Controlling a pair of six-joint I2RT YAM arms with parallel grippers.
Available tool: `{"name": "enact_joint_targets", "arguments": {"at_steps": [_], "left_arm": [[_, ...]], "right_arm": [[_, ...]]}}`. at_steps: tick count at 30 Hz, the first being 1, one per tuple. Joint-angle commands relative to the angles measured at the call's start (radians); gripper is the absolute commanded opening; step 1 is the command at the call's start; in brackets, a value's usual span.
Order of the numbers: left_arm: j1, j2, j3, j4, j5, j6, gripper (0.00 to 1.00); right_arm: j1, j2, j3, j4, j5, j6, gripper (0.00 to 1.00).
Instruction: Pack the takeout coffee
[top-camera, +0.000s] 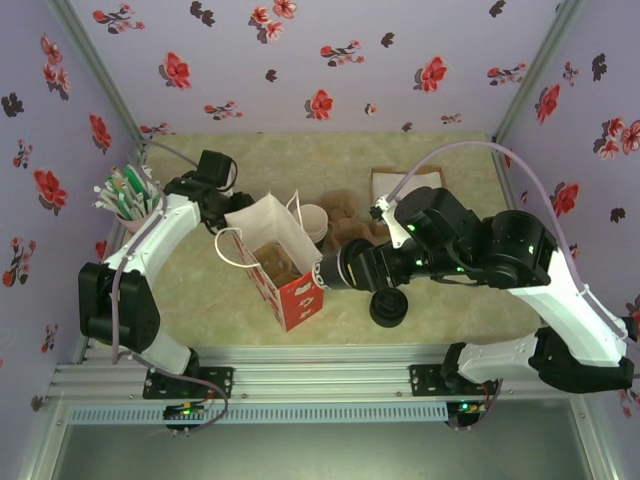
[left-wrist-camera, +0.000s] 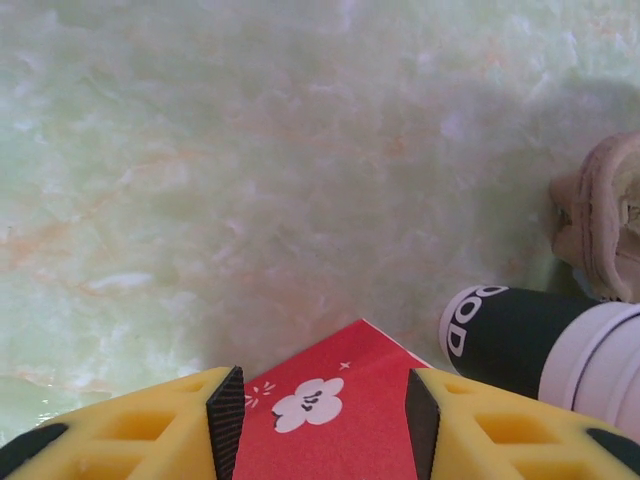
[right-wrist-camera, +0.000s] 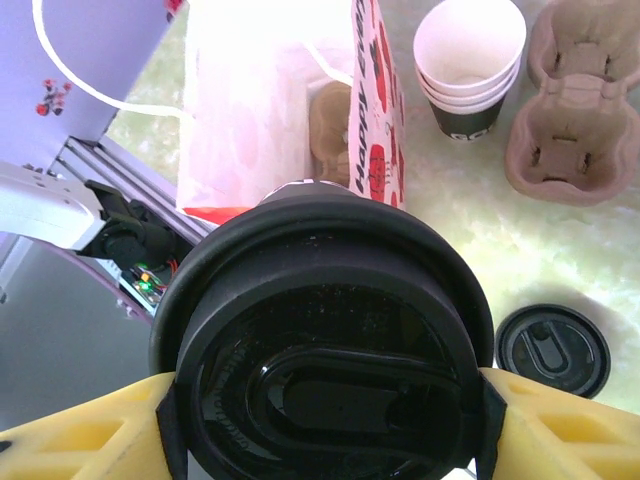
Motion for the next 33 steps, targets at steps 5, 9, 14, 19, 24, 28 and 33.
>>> {"name": "enact_joint_targets", "arguments": {"at_steps": [5, 9, 14, 19, 24, 28, 33], "left_arm": [[0.016, -0.021, -0.001, 0.015, 0.01, 0.005, 0.48], [0.016, -0.041, -0.03, 0.018, 0.013, 0.009, 0.48], [0.016, -0.079, -0.086, 0.028, 0.031, 0.01, 0.48], [0.015, -0.119, -0.136, 0.037, 0.053, 0.01, 0.48], [0.015, -0.17, -0.195, 0.054, 0.072, 0.0, 0.48], [0.014, -0.199, -0.235, 0.078, 0.094, -0.012, 0.48], [0.014, -0.212, -0.261, 0.099, 0.106, -0.018, 0.48]], "right_arm": [[0.016, 0.066, 0.102, 0.022, -0.038, -0.001, 0.67], [0.025, 0.134, 0.176, 0.014, -0.044, -0.015, 0.67], [0.04, 0.205, 0.259, 0.003, -0.045, -0.03, 0.67], [0.045, 0.287, 0.35, -0.027, -0.033, -0.046, 0.67], [0.045, 0.364, 0.429, -0.077, -0.005, -0.058, 0.67], [0.045, 0.43, 0.487, -0.126, 0.021, -0.063, 0.66], [0.052, 0.511, 0.561, -0.193, 0.063, -0.07, 0.66]]}}
